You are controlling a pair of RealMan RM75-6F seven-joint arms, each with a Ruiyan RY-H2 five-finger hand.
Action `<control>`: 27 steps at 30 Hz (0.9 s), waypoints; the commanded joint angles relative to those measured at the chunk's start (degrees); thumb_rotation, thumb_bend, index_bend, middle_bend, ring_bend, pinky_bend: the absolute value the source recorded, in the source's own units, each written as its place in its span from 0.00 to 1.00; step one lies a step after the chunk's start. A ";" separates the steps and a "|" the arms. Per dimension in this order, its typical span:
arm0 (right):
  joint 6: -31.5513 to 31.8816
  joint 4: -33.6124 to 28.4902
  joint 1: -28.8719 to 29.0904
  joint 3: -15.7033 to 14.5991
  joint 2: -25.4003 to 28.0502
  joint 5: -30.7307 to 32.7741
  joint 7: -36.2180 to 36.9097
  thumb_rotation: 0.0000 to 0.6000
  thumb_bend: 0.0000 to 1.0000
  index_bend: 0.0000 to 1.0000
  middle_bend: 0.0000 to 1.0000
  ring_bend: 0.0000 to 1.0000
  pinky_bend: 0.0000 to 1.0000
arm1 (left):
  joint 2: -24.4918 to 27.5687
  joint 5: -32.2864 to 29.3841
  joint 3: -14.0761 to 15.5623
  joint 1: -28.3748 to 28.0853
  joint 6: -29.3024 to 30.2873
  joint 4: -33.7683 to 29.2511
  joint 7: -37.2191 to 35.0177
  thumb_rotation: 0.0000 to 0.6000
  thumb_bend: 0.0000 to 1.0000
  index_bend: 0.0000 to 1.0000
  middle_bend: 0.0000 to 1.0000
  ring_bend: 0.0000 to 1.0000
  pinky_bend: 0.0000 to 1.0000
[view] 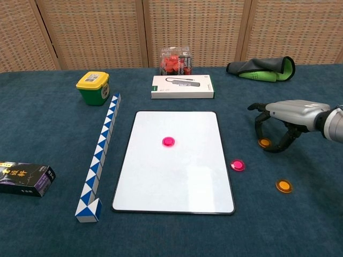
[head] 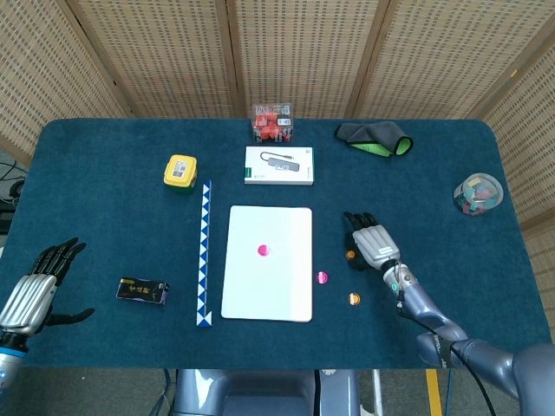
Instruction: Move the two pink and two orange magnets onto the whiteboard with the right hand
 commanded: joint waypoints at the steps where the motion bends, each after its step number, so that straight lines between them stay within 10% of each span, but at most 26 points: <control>1: -0.12 -2.32 0.79 1.09 1.21 -0.18 0.31 1.00 0.36 0.60 0.00 0.00 0.00 | 0.03 0.03 0.02 -0.03 -0.05 -0.02 -0.03 1.00 0.00 0.00 0.00 0.00 0.00; 22: -5.19 -8.01 13.02 7.35 -5.38 16.36 -19.04 1.00 0.36 0.60 0.00 0.00 0.00 | 0.44 -0.01 0.15 0.13 -0.05 0.26 -1.66 1.00 0.00 0.00 0.00 0.00 0.00; 27: -4.87 -8.13 13.72 7.09 -5.74 19.11 -20.48 1.00 0.30 0.43 0.00 0.00 0.00 | 0.42 0.16 0.18 0.16 0.03 0.38 -1.84 1.00 0.00 0.00 0.00 0.00 0.00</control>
